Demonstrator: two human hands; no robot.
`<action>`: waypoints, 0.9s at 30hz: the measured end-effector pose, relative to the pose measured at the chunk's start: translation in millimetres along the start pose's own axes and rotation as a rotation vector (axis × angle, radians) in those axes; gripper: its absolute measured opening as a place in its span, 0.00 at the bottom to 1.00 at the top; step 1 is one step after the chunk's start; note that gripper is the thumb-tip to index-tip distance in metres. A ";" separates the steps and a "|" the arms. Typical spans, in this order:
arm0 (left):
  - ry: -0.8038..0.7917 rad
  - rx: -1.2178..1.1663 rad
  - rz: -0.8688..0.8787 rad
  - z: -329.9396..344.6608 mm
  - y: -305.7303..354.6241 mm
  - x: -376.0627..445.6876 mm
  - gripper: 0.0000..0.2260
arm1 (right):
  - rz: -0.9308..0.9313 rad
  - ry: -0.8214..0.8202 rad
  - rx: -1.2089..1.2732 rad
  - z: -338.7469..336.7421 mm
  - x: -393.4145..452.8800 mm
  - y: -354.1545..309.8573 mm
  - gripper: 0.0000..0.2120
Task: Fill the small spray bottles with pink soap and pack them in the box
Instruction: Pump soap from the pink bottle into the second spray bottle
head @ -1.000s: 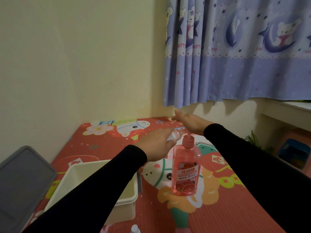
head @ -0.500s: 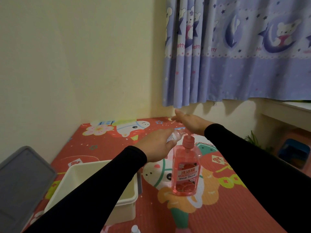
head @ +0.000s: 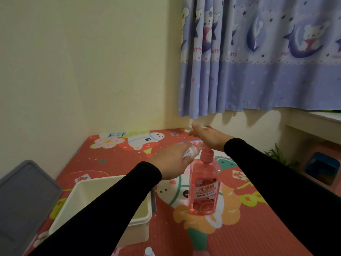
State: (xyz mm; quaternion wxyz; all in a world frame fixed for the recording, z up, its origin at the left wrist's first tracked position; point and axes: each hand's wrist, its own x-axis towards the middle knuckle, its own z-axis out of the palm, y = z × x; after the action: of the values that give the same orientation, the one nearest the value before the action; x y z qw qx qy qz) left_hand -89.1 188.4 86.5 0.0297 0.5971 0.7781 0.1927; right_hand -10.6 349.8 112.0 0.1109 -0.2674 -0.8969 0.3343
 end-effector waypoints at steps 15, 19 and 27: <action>-0.027 0.009 -0.006 4.4 -1.7 0.1 0.17 | -0.035 0.022 -0.174 3.8 -3.0 2.6 0.26; 0.003 0.013 -0.012 -4.9 2.4 1.6 0.18 | -0.004 0.065 -0.090 -5.4 1.0 1.5 0.37; -0.020 0.036 -0.001 6.7 -1.9 -0.3 0.19 | 0.019 0.074 0.000 8.0 -7.0 1.7 0.26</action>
State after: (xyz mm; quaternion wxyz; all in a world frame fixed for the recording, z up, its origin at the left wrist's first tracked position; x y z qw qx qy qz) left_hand -89.0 189.5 79.6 0.0270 0.5989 0.7815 0.1728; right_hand -7.1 342.7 104.7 0.1410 -0.2881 -0.8896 0.3250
